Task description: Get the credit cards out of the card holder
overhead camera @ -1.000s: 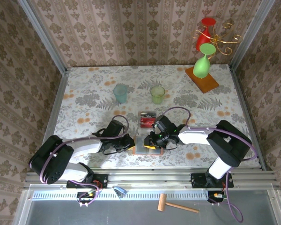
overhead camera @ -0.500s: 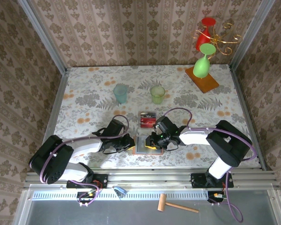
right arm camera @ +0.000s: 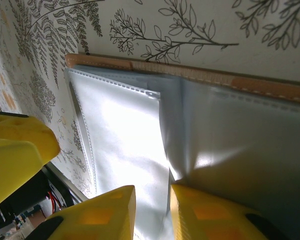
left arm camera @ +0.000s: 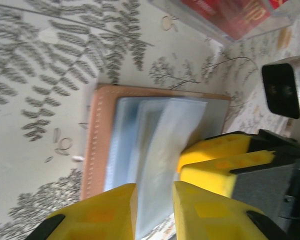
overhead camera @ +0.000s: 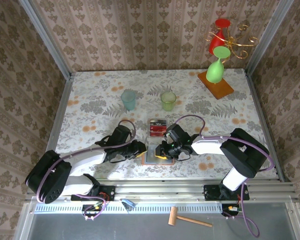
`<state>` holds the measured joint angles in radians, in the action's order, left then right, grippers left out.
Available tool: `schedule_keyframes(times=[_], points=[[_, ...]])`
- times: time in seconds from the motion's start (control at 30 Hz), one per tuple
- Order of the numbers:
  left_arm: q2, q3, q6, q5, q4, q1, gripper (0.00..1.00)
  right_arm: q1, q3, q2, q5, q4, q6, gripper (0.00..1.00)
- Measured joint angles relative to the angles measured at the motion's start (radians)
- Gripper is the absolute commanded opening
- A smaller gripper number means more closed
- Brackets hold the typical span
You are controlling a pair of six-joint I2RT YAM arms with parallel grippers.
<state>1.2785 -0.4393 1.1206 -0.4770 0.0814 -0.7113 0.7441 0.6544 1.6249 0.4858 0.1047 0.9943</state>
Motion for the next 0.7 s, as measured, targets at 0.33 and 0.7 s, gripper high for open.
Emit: schedule_keyframes(times=[0.33, 0.7], points=[[0.103, 0.0, 0.039, -0.051, 0.114, -0.001, 0.27, -0.004, 0.0, 0.0, 0.0, 0.0, 0.0, 0.25], [0.121, 0.0, 0.031, -0.048, 0.09, -0.001, 0.28, -0.007, 0.0, 0.0, 0.0, 0.0, 0.0, 0.25]])
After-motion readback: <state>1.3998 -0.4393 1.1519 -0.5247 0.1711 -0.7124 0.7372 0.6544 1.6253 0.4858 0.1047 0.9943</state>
